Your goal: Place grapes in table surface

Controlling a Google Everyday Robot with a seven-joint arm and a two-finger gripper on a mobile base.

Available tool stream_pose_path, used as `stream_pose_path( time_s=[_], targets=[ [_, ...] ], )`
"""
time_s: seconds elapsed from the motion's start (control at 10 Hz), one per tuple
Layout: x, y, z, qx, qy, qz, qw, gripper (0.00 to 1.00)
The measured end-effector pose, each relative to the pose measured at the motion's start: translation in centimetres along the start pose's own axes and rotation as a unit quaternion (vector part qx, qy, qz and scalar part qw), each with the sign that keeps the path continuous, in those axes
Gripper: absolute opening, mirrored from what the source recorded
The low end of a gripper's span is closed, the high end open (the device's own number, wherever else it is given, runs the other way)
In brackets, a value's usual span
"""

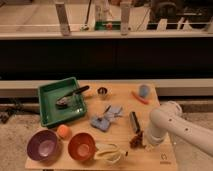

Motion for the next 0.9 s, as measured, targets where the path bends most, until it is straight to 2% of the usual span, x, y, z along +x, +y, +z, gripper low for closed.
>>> stream_pose_path(
  time_s=[0.1, 0.3, 0.7, 0.9],
  targets=[
    [0.3, 0.1, -0.5, 0.008, -0.017, 0.004, 0.9998, 0.8],
    [1.2, 0.2, -2.1, 0.033, -0.032, 0.014, 0.9988, 0.8],
    [3.2, -0.4, -4.5, 0.083, -0.065, 0.046, 0.9934, 0.8],
    [3.1, -0.6, -4.5, 0.083, -0.066, 0.044, 0.9934, 0.8]
  ],
)
